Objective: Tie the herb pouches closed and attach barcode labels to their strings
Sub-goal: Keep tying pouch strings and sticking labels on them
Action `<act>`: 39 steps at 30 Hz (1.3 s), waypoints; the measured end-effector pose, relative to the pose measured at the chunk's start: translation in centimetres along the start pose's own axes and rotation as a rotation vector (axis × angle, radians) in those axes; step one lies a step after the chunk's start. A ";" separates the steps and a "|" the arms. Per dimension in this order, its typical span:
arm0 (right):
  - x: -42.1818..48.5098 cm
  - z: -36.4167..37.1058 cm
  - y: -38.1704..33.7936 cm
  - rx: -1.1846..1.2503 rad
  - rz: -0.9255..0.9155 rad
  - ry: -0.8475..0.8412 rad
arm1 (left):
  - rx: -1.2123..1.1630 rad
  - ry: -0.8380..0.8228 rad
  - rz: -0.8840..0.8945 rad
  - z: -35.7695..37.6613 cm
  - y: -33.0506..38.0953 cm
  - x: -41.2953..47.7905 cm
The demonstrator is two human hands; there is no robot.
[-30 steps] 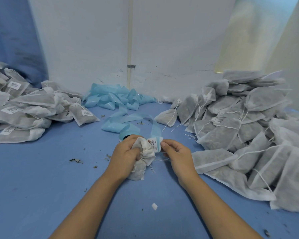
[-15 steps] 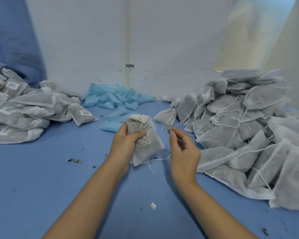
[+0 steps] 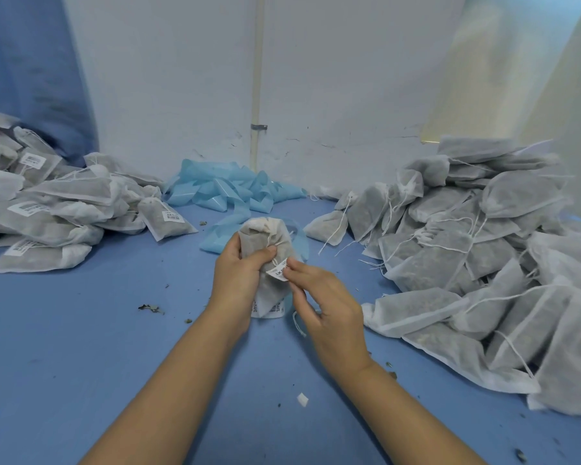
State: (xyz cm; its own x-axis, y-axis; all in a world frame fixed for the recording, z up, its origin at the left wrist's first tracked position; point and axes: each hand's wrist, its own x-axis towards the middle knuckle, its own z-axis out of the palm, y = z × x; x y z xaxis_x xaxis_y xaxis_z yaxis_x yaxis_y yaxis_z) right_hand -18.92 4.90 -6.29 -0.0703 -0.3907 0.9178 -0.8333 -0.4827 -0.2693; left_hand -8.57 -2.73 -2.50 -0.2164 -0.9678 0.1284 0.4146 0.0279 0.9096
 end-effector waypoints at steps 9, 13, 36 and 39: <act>-0.1 0.3 0.2 -0.307 -0.072 -0.078 | 0.003 0.050 -0.002 -0.2 0.0 0.0; 0.2 0.2 -0.1 -0.073 0.210 -0.049 | 0.010 -0.033 -0.053 -0.1 0.1 -0.2; 1.7 -0.6 0.9 0.967 1.119 0.180 | 0.137 -0.419 -0.224 -0.5 0.0 -0.6; 1.7 -0.6 0.8 0.982 1.122 0.197 | 0.185 -0.380 -0.216 -0.1 0.4 -0.7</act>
State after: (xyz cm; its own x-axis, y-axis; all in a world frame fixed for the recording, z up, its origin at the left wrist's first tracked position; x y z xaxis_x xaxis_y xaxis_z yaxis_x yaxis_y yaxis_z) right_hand -20.06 4.29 -4.80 -0.5416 -0.8335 0.1098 0.3851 -0.3620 -0.8489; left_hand -8.19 -2.05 -2.30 -0.6026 -0.7973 0.0329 0.1674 -0.0860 0.9821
